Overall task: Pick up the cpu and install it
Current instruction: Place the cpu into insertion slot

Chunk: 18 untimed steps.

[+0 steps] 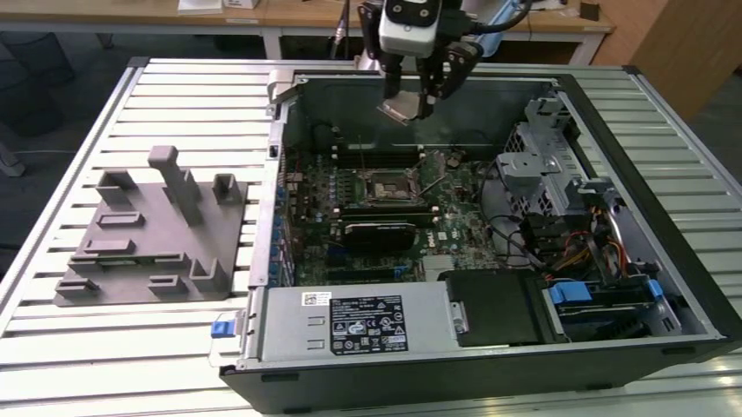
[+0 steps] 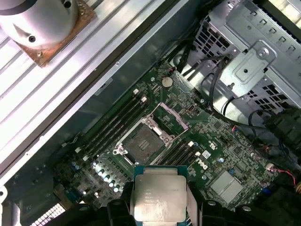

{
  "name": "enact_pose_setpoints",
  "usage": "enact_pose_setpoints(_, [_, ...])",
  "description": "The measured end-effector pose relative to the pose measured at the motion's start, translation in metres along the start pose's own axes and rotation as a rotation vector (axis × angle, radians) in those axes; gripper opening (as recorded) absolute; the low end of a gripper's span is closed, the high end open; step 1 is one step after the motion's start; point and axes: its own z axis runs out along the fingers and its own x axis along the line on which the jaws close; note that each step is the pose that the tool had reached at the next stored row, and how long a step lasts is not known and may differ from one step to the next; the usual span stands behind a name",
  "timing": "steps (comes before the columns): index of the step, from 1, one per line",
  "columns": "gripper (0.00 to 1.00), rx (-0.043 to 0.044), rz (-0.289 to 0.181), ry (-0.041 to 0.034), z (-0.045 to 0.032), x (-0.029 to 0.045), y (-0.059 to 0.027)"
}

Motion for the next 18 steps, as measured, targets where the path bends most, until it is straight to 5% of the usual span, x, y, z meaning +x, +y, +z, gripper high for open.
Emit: enact_pose_setpoints(18, [0.53, -0.0044, 0.247, -0.0169, 0.0030, 0.0003, -0.0001])
